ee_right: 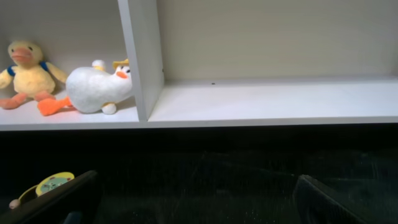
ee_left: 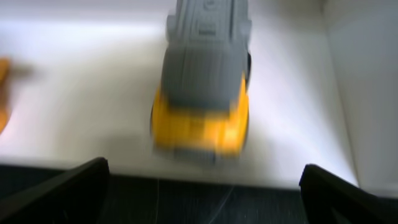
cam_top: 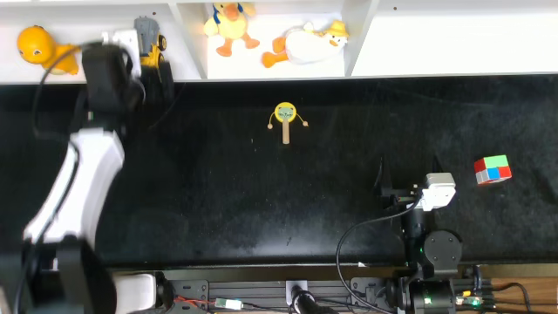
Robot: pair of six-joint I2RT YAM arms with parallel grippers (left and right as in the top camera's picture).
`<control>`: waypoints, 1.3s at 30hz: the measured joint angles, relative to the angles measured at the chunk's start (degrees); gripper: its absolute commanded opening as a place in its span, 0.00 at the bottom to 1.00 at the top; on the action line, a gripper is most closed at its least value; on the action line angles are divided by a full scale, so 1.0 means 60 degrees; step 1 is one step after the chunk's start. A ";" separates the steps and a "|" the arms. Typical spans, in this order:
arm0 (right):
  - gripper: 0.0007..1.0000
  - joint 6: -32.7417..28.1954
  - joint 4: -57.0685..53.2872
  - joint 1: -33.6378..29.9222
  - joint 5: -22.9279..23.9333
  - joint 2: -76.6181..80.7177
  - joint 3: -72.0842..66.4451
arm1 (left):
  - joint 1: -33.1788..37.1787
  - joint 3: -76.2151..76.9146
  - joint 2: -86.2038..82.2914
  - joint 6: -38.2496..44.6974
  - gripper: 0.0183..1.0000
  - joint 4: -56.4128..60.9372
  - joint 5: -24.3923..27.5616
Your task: Store Toys
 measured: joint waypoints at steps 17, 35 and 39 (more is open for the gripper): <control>1.00 0.0007 -0.0004 0.0000 0.0000 0.0000 0.0000 | -0.0018 -0.7085 -0.8626 0.0004 1.00 0.4561 0.0266; 1.00 0.0004 -0.0004 0.0000 0.0000 0.0000 0.0000 | -0.0204 -0.9245 -1.4112 0.1249 1.00 0.0474 0.0794; 0.99 0.0000 0.0000 0.0000 0.0000 0.0000 0.0000 | -0.0204 -0.9245 -1.4112 0.1249 1.00 0.0477 0.0790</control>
